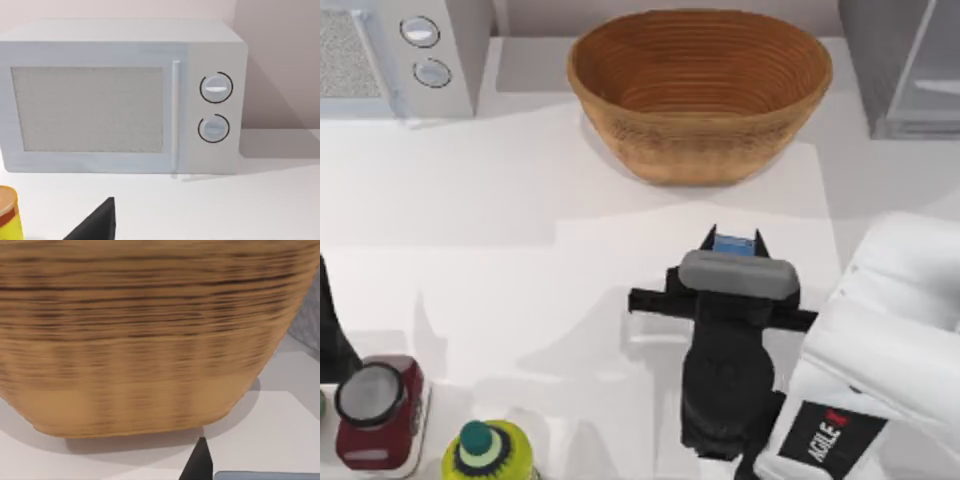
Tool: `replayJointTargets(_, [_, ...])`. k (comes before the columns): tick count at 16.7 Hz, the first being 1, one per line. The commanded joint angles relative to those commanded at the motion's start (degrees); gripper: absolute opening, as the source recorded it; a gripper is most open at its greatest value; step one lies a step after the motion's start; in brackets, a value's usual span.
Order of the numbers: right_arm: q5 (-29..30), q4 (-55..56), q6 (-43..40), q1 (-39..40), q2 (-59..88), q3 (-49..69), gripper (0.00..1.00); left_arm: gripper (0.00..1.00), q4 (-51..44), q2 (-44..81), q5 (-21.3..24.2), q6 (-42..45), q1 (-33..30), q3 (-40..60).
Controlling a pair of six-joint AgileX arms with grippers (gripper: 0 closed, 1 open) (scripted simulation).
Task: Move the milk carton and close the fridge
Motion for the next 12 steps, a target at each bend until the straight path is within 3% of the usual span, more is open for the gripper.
replayJointTargets(7, [-0.6,-1.2,0.2,-0.7,-1.6,-0.4,0.00,1.00,0.0,0.0,0.0,0.0,0.0,0.0])
replayJointTargets(12, [-12.6,-5.9,0.1,-11.2,-9.4,-4.7,0.00,1.00,0.0,0.0,0.0,0.0,0.0,0.0])
